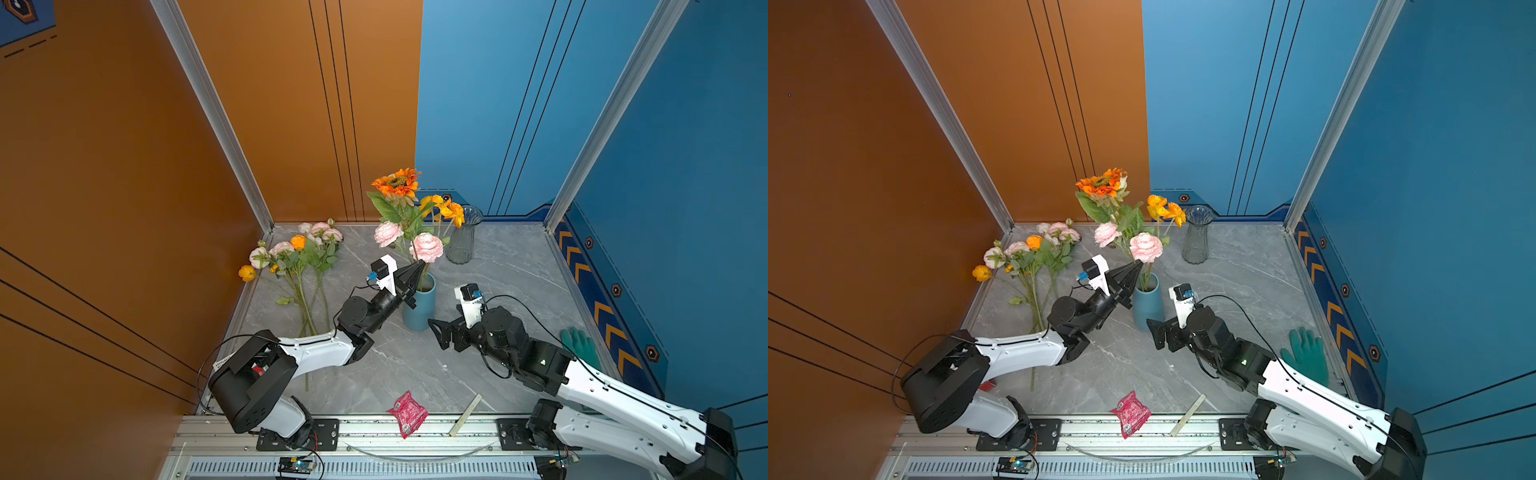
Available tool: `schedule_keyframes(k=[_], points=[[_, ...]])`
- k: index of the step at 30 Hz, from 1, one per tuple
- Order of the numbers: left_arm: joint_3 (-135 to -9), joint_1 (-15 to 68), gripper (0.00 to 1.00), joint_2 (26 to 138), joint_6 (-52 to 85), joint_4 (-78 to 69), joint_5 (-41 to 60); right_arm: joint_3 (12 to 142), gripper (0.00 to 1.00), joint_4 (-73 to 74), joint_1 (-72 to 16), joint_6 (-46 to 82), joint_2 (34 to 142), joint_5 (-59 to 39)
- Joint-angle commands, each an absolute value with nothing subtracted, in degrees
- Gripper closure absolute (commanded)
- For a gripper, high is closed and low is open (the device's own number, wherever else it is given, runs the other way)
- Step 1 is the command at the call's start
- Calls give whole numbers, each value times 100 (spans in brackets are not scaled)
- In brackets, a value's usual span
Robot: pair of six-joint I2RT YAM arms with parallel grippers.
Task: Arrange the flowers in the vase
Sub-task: 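Carry the orange flower over the blue vase and lower its stem inside, then open the left gripper and move it back to the flower pile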
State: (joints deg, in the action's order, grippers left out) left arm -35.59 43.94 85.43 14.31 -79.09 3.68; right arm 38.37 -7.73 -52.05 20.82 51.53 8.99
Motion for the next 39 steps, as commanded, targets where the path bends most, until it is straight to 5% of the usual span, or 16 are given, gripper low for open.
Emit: schedule_keyframes(k=[1, 13, 21, 26, 35, 39], points=[[-3433, 4438, 88, 8517, 1344, -8080, 343, 3757, 0, -581, -5162, 2109, 5220, 796], [-3230, 4428, 77, 8459, 1328, -8077, 240, 3787, 0, -532, -5177, 2162, 5293, 751], [-2870, 4180, 27, 8273, 1642, -8060, 440, 3795, 0, -496, -5177, 2162, 5331, 751], [-2627, 3995, 6, 8082, 1703, -8004, 698, 3804, 0, -465, -5177, 2162, 5374, 741], [-2055, 3472, 0, 7364, 1636, -6947, 769, 3829, 0, -491, -5201, 2188, 5325, 790], [-1990, 3084, 2, 6458, 1461, -4971, 361, 3967, 0, -624, -5375, 2141, 5365, 953]])
